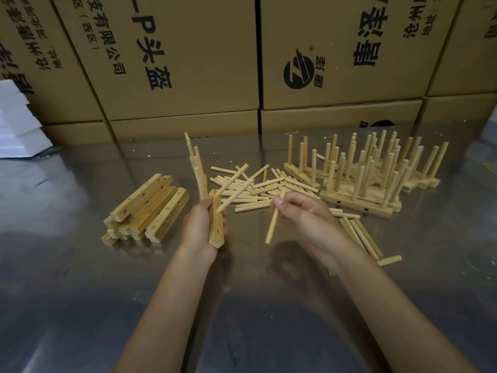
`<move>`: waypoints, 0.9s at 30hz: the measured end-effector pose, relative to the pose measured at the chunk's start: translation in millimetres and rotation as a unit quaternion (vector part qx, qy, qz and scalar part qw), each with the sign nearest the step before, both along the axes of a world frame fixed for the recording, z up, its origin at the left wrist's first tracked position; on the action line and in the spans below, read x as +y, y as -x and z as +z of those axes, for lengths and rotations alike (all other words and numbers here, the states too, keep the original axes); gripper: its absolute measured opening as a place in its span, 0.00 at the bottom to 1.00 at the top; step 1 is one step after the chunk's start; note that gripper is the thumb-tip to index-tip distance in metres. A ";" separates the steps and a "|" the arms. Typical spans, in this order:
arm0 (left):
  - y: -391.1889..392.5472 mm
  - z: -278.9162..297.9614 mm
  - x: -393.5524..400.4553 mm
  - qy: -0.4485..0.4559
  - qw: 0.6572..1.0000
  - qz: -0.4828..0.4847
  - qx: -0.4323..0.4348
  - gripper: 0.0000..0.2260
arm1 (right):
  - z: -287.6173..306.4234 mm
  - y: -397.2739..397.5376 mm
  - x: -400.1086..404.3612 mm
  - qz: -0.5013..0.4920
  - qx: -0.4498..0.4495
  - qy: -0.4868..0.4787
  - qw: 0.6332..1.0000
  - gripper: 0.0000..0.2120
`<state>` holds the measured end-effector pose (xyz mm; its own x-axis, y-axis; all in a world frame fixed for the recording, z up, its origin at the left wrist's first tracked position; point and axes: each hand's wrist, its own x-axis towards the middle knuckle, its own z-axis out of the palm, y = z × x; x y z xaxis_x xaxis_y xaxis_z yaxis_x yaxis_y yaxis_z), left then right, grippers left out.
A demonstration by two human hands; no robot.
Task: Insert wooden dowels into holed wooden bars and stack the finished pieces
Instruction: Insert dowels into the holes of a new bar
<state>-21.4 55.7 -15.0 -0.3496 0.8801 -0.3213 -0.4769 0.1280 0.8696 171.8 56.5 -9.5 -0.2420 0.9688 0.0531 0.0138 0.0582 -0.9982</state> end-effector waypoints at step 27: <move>-29.1 1.7 -12.2 -0.081 0.965 0.047 0.246 0.10 | -4.7 29.2 -32.6 0.102 -0.459 -0.369 0.801 0.06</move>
